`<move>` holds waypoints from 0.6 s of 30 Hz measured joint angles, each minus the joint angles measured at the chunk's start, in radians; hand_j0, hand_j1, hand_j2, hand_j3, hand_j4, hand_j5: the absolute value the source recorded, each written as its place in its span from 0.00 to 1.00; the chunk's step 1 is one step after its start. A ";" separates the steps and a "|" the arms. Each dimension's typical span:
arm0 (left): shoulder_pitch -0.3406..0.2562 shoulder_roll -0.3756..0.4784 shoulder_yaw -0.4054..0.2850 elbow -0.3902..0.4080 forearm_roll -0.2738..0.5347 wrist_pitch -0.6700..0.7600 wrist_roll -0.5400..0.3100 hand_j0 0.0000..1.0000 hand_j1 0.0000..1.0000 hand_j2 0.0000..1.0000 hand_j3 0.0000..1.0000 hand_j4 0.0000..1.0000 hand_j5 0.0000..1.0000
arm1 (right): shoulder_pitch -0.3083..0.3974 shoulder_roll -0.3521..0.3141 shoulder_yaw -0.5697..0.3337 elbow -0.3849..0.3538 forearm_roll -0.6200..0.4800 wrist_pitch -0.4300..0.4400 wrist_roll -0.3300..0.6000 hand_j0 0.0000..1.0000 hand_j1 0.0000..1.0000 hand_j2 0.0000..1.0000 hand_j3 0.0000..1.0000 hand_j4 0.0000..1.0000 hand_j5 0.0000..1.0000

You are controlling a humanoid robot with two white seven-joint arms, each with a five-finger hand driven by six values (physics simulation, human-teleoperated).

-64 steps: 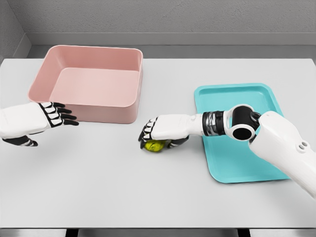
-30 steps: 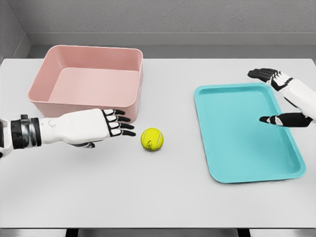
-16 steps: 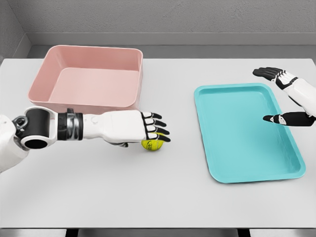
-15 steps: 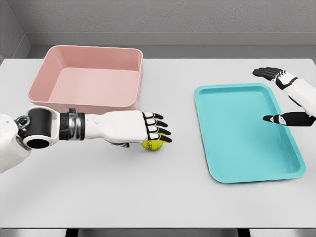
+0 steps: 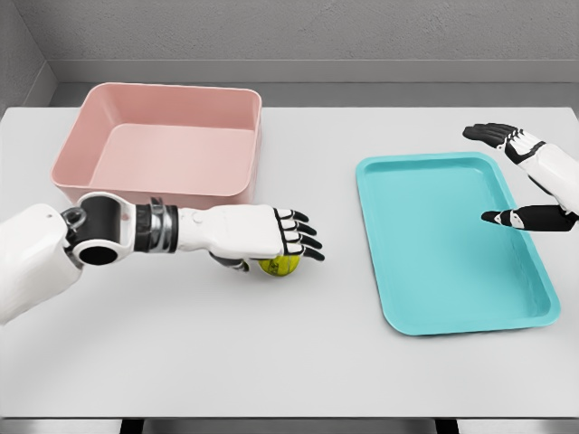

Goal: Put the tennis from the blue tray into the pink basket with both arms

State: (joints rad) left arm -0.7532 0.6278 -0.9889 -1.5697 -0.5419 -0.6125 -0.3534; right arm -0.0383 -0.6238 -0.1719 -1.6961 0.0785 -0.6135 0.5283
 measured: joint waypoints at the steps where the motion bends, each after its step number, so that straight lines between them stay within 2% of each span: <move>1: -0.003 -0.002 0.000 0.008 0.000 0.000 0.000 1.00 1.00 1.00 1.00 1.00 1.00 | 0.000 0.000 0.000 0.000 0.000 0.000 0.000 1.00 1.00 1.00 1.00 1.00 1.00; 8: -0.026 -0.038 -0.019 0.068 0.000 0.000 0.000 1.00 1.00 1.00 1.00 1.00 1.00 | 0.000 0.000 0.000 0.000 0.000 0.000 0.000 1.00 1.00 1.00 1.00 1.00 1.00; 18: -0.025 -0.050 -0.033 0.083 -0.001 0.000 0.000 1.00 1.00 1.00 1.00 1.00 1.00 | 0.000 -0.001 -0.001 0.000 0.000 0.000 0.000 1.00 1.00 1.00 1.00 1.00 1.00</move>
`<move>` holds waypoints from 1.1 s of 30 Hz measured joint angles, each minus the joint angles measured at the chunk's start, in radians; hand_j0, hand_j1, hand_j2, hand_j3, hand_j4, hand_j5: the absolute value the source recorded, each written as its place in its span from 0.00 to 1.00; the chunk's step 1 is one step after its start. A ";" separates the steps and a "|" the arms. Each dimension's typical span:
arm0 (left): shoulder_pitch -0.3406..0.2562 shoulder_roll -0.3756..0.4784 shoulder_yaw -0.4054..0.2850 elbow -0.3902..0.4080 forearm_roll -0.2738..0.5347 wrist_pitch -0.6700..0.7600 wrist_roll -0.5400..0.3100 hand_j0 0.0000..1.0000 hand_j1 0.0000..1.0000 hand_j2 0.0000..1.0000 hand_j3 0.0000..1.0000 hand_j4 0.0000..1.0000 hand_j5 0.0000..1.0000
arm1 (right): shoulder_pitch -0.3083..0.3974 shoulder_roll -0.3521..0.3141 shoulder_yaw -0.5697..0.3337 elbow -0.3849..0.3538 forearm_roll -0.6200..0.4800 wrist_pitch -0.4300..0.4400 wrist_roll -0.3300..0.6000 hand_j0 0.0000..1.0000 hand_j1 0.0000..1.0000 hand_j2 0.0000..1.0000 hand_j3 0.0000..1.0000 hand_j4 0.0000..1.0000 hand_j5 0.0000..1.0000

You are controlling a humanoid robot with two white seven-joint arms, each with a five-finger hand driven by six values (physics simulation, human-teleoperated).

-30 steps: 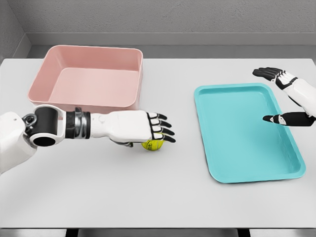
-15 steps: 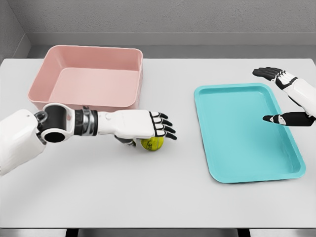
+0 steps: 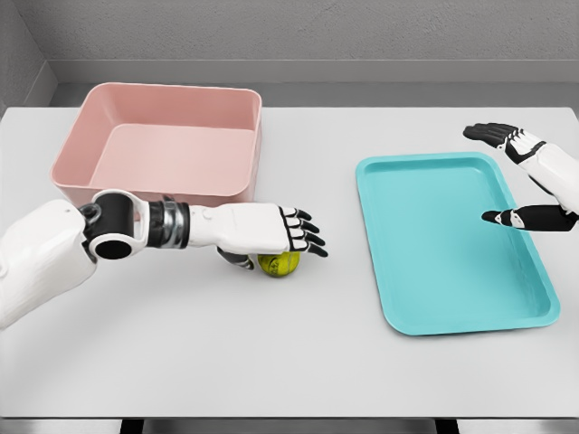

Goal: Put the tennis from the blue tray into the pink basket with both arms

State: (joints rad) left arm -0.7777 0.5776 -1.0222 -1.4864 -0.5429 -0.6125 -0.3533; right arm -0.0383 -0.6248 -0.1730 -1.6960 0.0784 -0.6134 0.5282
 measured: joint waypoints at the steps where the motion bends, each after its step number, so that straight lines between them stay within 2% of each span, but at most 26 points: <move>1: 0.000 0.000 -0.002 0.002 0.000 0.000 0.000 1.00 1.00 1.00 1.00 1.00 1.00 | 0.002 0.000 0.000 0.003 0.000 0.000 0.000 1.00 1.00 1.00 1.00 1.00 1.00; 7: 0.000 -0.001 -0.010 0.017 0.000 0.000 0.000 1.00 1.00 1.00 1.00 1.00 1.00 | 0.002 0.000 -0.001 0.011 -0.001 0.000 0.000 1.00 1.00 1.00 1.00 1.00 1.00; 8: 0.002 -0.001 -0.010 0.019 -0.001 0.000 0.000 0.95 0.95 0.95 0.95 0.95 0.95 | 0.002 0.000 -0.001 0.011 -0.002 0.000 0.000 1.00 1.00 1.00 1.00 1.00 1.00; 11: 0.002 -0.001 -0.012 0.024 -0.002 0.000 -0.003 0.69 0.69 0.69 0.69 0.69 0.69 | 0.002 0.000 -0.002 0.012 -0.002 0.000 0.000 1.00 1.00 1.00 1.00 1.00 1.00; 12: 0.002 -0.001 -0.012 0.026 -0.003 0.000 -0.010 0.64 0.64 0.64 0.64 0.64 0.64 | 0.002 0.000 -0.002 0.012 -0.002 0.000 0.000 1.00 1.00 1.00 1.00 1.00 1.00; 17: 0.003 -0.001 -0.012 0.028 0.000 0.001 -0.030 0.55 0.55 0.55 0.55 0.55 0.55 | 0.002 0.000 -0.001 0.012 -0.003 0.000 0.000 1.00 1.00 1.00 1.00 1.00 1.00; 26: -0.005 -0.001 -0.012 0.027 0.002 0.000 -0.041 0.56 0.56 0.56 0.56 0.56 0.56 | 0.002 0.000 -0.001 0.012 -0.002 0.000 0.000 1.00 1.00 1.00 1.00 1.00 1.00; 33: -0.046 0.007 -0.012 0.017 0.034 -0.001 -0.043 0.56 0.56 0.56 0.56 0.56 0.56 | 0.002 0.000 -0.002 0.012 -0.002 0.000 0.000 1.00 1.00 1.00 1.00 1.00 1.00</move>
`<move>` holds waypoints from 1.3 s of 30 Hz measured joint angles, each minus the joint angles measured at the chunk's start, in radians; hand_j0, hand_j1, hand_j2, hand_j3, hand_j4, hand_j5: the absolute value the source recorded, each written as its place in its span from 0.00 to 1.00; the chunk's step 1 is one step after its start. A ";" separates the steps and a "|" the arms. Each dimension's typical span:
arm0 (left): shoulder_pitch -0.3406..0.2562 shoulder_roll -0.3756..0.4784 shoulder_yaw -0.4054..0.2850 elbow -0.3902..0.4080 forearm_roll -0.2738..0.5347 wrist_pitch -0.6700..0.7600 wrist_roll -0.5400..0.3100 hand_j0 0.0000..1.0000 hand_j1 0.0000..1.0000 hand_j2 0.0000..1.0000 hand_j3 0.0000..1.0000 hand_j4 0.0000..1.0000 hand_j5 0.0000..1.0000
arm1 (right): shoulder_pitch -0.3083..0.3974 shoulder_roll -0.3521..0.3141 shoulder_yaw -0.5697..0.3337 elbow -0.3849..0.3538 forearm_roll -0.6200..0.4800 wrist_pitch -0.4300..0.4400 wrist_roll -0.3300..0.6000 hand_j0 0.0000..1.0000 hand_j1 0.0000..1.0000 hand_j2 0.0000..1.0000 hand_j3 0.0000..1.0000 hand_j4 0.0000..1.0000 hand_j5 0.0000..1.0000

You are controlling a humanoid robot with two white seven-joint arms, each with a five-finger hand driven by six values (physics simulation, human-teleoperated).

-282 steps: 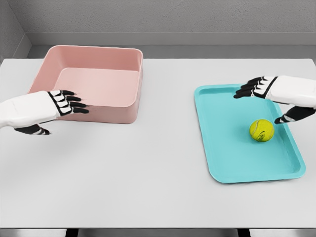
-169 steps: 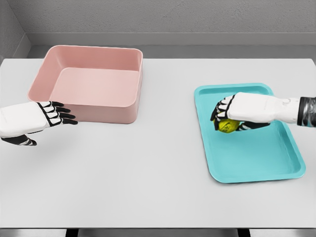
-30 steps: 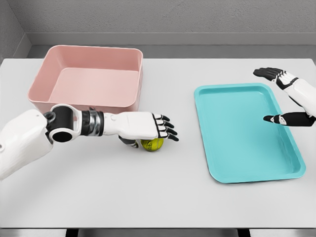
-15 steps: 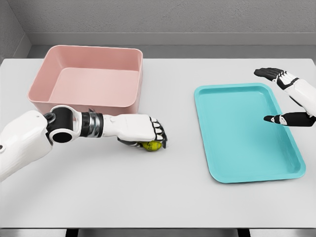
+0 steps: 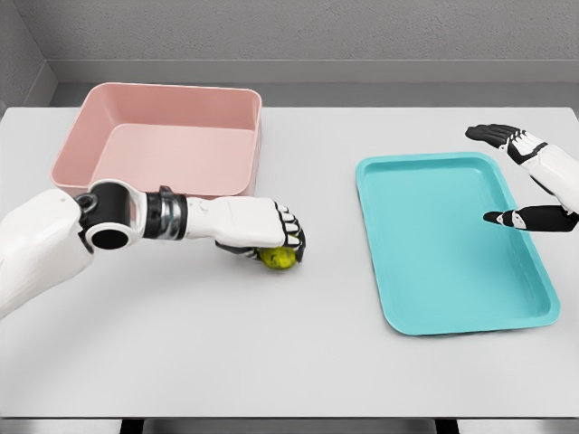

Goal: Put the tennis from the blue tray into the pink basket with both arms

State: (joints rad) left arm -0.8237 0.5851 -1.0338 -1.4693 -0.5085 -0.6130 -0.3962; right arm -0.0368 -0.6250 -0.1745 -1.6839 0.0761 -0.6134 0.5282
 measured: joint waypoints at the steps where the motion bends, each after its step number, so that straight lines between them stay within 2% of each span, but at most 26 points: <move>1: -0.006 0.001 0.000 0.000 0.005 0.000 0.000 0.56 0.56 0.56 0.56 0.56 0.56 | 0.000 0.000 0.000 0.000 0.000 0.000 0.000 1.00 1.00 1.00 1.00 1.00 1.00; 13: -0.040 0.006 -0.001 -0.009 0.033 0.000 0.000 0.55 0.55 0.55 0.55 0.55 0.55 | 0.000 0.000 0.000 0.000 -0.001 0.000 0.000 1.00 1.00 1.00 1.00 1.00 1.00; 28: -0.112 0.033 0.000 -0.011 0.058 0.000 0.000 0.55 0.55 0.55 0.55 0.55 0.55 | 0.000 0.000 0.001 0.000 0.000 0.000 0.000 1.00 1.00 1.00 1.00 1.00 1.00; 39: -0.160 0.064 0.003 -0.024 0.107 0.000 -0.002 0.55 0.55 0.55 0.55 0.55 0.55 | 0.000 0.000 0.001 0.000 -0.001 0.000 0.000 1.00 1.00 1.00 1.00 1.00 1.00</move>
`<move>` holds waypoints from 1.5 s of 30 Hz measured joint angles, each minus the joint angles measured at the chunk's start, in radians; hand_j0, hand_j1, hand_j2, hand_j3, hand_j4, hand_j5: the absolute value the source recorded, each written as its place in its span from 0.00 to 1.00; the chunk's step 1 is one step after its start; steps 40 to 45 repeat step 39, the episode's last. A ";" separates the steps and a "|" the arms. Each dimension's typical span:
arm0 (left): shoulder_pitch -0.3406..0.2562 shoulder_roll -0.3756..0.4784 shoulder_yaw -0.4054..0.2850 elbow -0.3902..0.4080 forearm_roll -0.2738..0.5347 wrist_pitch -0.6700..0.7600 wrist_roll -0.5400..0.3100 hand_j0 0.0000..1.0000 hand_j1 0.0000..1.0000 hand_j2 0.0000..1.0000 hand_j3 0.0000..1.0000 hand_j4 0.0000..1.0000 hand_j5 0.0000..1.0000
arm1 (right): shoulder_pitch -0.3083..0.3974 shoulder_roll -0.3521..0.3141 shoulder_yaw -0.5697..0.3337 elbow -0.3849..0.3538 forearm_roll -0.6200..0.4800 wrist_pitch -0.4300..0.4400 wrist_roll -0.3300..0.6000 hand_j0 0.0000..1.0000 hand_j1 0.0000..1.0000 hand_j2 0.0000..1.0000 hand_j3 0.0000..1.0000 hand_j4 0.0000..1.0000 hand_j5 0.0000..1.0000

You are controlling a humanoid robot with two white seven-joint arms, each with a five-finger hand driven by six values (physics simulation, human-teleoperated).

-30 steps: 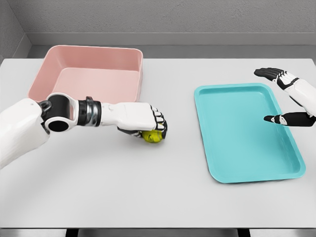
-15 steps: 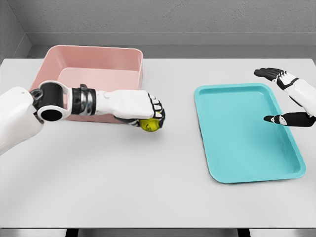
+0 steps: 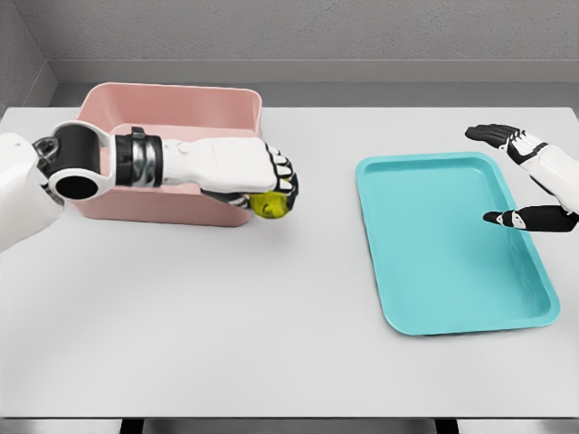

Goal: Put the tennis from the blue tray into the pink basket with both arms

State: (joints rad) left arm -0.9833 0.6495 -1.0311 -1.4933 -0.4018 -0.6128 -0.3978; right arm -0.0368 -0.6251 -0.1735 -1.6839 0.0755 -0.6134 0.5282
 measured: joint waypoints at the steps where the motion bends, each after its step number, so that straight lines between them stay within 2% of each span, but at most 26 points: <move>1: -0.005 0.009 0.001 0.000 0.005 0.000 0.000 0.55 0.55 0.55 0.55 0.55 0.55 | 0.000 0.000 0.000 0.000 0.000 0.000 0.000 1.00 1.00 1.00 1.00 1.00 1.00; 10: -0.029 0.087 0.029 0.024 0.063 0.000 0.000 0.55 0.55 0.55 0.55 0.55 0.55 | 0.000 0.001 0.001 -0.001 0.000 0.000 0.000 1.00 1.00 1.00 1.00 1.00 1.00; 18: -0.038 0.111 0.096 0.212 0.096 0.000 0.000 0.56 0.56 0.56 0.56 0.56 0.56 | 0.000 0.000 0.002 0.000 0.001 0.000 0.000 1.00 1.00 1.00 1.00 1.00 1.00; 19: -0.040 0.110 0.102 0.244 0.098 0.000 0.000 0.64 0.64 0.64 0.64 0.64 0.64 | 0.000 0.000 0.002 0.000 0.001 0.000 0.000 1.00 1.00 1.00 1.00 1.00 1.00; 20: -0.041 0.109 0.109 0.276 0.098 -0.001 0.001 0.85 0.85 0.85 0.85 0.85 0.85 | 0.000 0.000 0.002 0.000 0.001 0.000 0.000 1.00 1.00 1.00 1.00 1.00 1.00; 21: -0.038 0.107 0.116 0.303 0.100 -0.001 0.003 1.00 1.00 1.00 1.00 1.00 1.00 | 0.000 0.000 0.002 0.000 0.001 0.000 0.000 1.00 1.00 1.00 1.00 1.00 1.00; 27: -0.040 0.112 0.136 0.366 0.107 0.000 0.008 1.00 1.00 1.00 1.00 1.00 1.00 | 0.000 0.000 0.002 0.000 0.001 0.000 0.000 1.00 1.00 1.00 1.00 1.00 1.00; 29: -0.038 0.121 0.140 0.366 0.118 0.000 0.009 1.00 1.00 1.00 1.00 1.00 1.00 | 0.000 0.000 0.002 0.000 0.001 0.000 0.000 1.00 1.00 1.00 1.00 1.00 1.00; 33: -0.011 0.192 0.144 0.370 0.191 0.000 0.007 1.00 1.00 1.00 1.00 1.00 1.00 | 0.000 0.000 0.002 0.000 0.001 0.000 0.000 1.00 1.00 1.00 1.00 1.00 1.00; 37: 0.000 0.255 0.145 0.374 0.211 0.000 0.004 1.00 1.00 1.00 1.00 1.00 1.00 | 0.000 0.000 0.002 0.000 0.001 0.000 0.000 1.00 1.00 1.00 1.00 1.00 1.00; 45: -0.001 0.271 0.146 0.373 0.215 0.000 0.004 1.00 1.00 1.00 1.00 1.00 1.00 | 0.000 0.000 0.002 0.000 0.001 0.000 0.000 1.00 1.00 1.00 1.00 1.00 1.00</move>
